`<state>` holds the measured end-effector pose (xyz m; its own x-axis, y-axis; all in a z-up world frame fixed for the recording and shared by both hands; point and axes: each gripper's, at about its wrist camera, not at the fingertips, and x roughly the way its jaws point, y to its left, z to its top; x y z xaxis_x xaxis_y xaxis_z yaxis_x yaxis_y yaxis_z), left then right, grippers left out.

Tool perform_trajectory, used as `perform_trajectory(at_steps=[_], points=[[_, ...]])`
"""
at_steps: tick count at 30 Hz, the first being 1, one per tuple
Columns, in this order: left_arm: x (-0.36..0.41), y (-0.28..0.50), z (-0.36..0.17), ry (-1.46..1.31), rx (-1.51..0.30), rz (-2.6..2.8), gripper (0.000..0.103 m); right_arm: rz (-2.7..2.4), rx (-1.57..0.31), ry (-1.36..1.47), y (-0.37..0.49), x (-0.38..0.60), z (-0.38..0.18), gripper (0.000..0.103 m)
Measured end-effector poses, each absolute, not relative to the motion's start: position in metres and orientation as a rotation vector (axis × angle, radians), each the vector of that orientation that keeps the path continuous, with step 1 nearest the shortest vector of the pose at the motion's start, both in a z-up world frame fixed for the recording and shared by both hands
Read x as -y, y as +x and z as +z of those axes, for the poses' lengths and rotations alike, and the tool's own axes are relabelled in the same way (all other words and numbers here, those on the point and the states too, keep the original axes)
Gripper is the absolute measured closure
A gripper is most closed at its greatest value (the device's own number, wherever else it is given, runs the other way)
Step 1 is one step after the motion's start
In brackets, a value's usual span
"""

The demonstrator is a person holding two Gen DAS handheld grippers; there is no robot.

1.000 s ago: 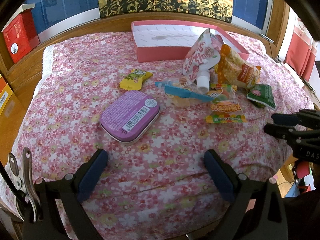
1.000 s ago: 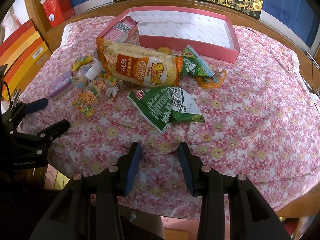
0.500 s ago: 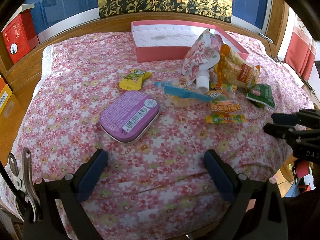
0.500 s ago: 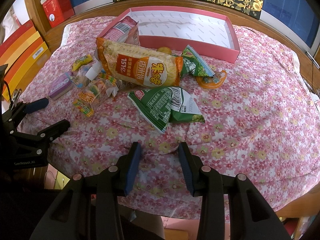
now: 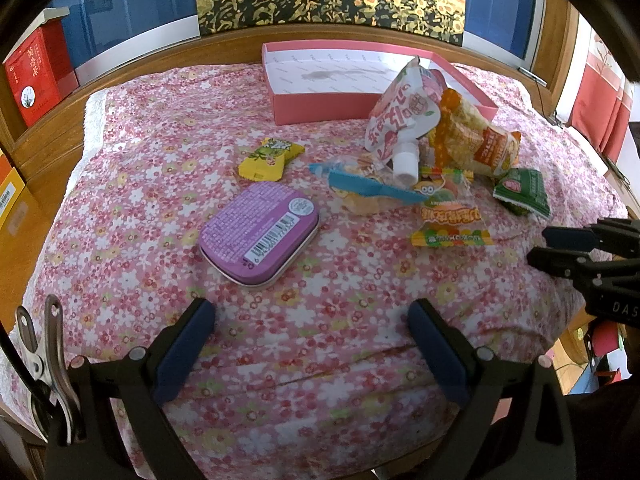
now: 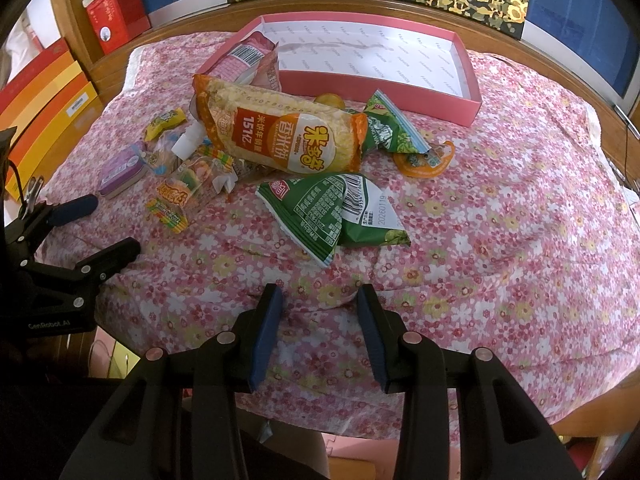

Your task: Organize snacks

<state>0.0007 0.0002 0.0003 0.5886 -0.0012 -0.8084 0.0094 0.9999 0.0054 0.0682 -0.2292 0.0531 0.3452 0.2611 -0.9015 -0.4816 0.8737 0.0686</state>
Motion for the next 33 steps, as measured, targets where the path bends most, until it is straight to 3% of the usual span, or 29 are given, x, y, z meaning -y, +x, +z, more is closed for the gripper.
perform_trajectory(at_steps=[14, 28, 30, 32, 33], points=[[-0.005, 0.0, 0.02, -0.056, -1.005, -0.043, 0.006, 0.538, -1.103, -0.082, 0.065, 0.242, 0.059, 0.062], [-0.014, 0.003, 0.049, 0.064, -0.793, 0.034, 0.006, 0.528, -0.981, -0.113, 0.07, 0.235, 0.076, 0.062], [-0.018, 0.009, 0.049, 0.052, -0.818, -0.001, 0.006, 0.542, -0.988, -0.11, 0.076, 0.233, 0.075, 0.056], [-0.025, 0.017, 0.045, 0.011, -0.882, -0.049, 0.006, 0.556, -0.995, -0.106, 0.081, 0.232, 0.072, 0.032], [-0.028, 0.021, 0.042, -0.002, -0.909, -0.061, 0.006, 0.561, -0.998, -0.103, 0.084, 0.231, 0.072, 0.032]])
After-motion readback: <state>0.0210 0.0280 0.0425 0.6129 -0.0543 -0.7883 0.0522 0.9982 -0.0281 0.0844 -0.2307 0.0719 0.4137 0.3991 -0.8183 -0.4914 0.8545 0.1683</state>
